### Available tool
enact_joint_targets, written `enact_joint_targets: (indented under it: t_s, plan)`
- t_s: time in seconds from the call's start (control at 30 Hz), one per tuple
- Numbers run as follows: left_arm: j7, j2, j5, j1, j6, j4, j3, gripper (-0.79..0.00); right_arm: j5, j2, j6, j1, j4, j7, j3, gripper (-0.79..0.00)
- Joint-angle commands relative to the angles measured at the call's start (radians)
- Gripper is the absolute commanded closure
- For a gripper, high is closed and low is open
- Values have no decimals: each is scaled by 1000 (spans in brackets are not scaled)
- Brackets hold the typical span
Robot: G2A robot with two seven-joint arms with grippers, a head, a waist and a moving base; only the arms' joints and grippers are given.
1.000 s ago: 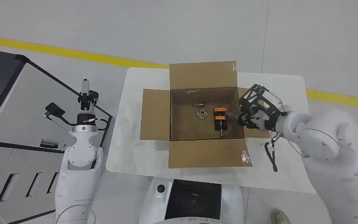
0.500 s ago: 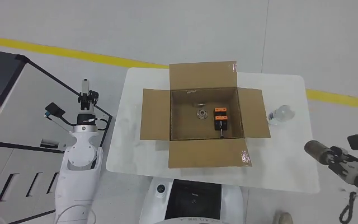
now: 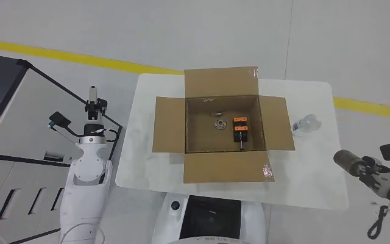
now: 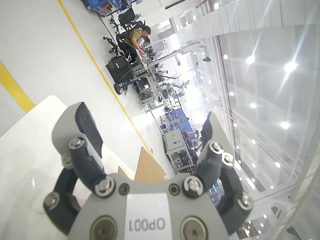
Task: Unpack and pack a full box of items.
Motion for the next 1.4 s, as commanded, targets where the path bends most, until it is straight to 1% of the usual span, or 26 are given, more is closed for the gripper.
enact_joint_targets:
  t_s: [0.0, 0.87, 0.9, 1.07, 1.17, 1.23, 1.37]
  plan:
    - [0, 0, 0, 0, 0, 0, 0, -785, 1, 0, 0, -1, 0, 0, 0, 0]
    - [0, 0, 0, 0, 0, 0, 0, -785, 1, 0, 0, -1, 0, 0, 0, 0]
    - [0, 0, 0, 0, 0, 0, 0, -785, -8, 0, 2, 5, 4, -18, -5, 0]
    - [0, 0, 0, 0, 0, 0, 0, -785, -125, 0, 17, 11, 3, -53, -66, 0]
    - [0, 0, 0, 0, 0, 0, 0, -785, -150, 6, 45, 46, 61, -18, -128, 0]
    - [0, 0, 0, 0, 0, 0, 0, -785, -153, 12, 58, 93, 118, 19, -180, 0]
    - [0, 0, 0, 0, 0, 0, 0, -785, -184, 28, 74, 228, 258, 82, -286, 0]
